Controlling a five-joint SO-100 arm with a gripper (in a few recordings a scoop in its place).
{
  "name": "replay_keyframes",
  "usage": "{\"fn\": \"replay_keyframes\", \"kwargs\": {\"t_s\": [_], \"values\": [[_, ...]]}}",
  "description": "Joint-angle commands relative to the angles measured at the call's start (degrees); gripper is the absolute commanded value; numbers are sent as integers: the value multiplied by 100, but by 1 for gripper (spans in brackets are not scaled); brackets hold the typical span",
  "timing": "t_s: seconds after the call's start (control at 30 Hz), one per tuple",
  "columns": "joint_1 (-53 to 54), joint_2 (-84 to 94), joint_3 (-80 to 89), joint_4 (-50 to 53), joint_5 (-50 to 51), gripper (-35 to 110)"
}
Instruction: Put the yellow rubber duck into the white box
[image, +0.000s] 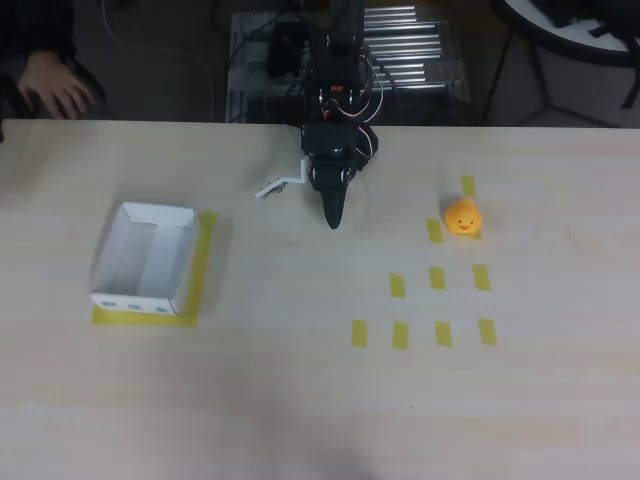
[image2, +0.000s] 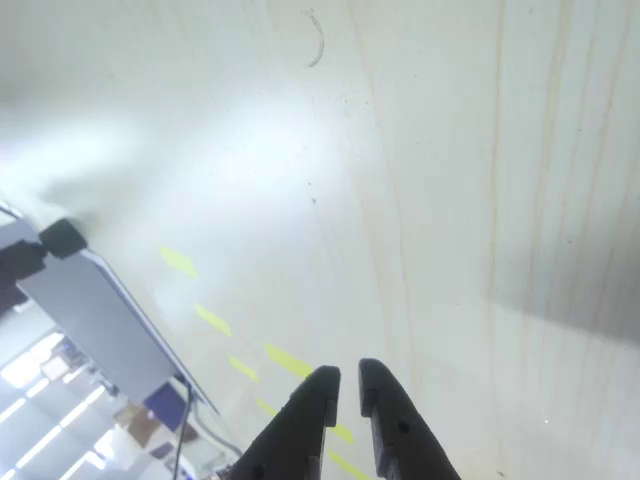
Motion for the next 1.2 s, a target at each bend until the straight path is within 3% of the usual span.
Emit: {"fn": "replay_keyframes", "kwargs": {"t_s": [0.0, 0.7, 1.0, 1.17], "values": [[132, 281, -18, -114, 35, 0], [-193, 290, -44, -360, -387, 0], [-589, 167, -2566, 686, -527, 0], [-659, -940, -3797, 1099, -527, 0]]}}
